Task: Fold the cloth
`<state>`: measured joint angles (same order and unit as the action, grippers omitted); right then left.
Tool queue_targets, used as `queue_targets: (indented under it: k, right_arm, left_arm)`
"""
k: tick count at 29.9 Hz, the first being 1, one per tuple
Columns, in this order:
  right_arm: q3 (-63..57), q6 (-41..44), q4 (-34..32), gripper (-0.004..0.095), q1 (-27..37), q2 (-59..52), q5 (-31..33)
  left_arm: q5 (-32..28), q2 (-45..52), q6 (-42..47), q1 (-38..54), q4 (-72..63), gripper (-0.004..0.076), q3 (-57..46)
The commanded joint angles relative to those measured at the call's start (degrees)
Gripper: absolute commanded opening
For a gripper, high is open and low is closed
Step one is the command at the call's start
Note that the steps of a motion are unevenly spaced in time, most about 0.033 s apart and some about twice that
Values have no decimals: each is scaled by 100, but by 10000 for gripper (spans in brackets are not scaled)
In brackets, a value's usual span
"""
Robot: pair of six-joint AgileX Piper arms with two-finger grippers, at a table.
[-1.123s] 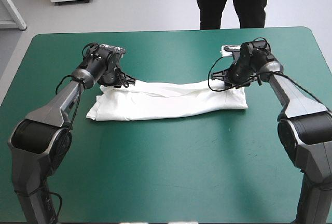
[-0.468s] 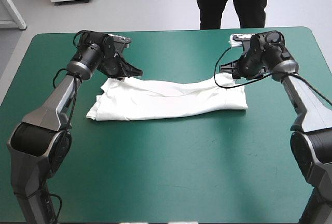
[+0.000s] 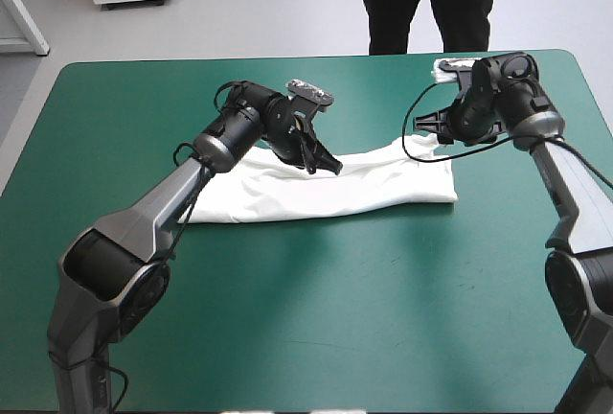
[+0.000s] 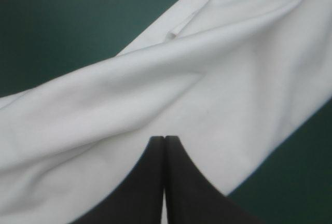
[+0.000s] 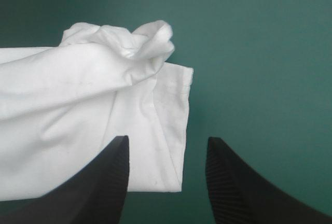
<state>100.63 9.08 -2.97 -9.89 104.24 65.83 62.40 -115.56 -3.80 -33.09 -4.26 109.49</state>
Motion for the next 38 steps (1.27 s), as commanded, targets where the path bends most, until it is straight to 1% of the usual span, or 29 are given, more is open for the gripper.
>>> queue_targets:
  k: [1,8,14,19,22,25,27,38]
  right_arm:
    - [168,10,171,442,267,-400,-138]
    - [168,-110,716,442,771,-431,-151]
    - [58,-343,1032,442,912,-431,-183]
    - [-590,-1063,2169,445,1073,-431,-356]
    - [-993,-1475,2593,481,1136,-421,-401]
    - [-1263,-1790,2741,569,1159,-408,-554]
    - [-1291,-1857,2741,607,1159,-318,-579]
    - [-1291,-1857,2872,609,1159,468,-466]
  left_arm:
    - [-126,26,-7,-31,-117,-22,164]
    - [-295,-493,-7,-43,-219,-22,164]
    - [-295,-765,-7,-43,-340,-22,164]
    - [-283,-809,-7,-43,-462,-22,168]
    - [-245,-809,-108,-43,-489,-22,168]
    - [-218,-809,-108,-43,-512,-22,168]
    - [-198,-809,-108,-43,-536,-22,168]
    - [-128,-809,-108,-43,-687,-22,168]
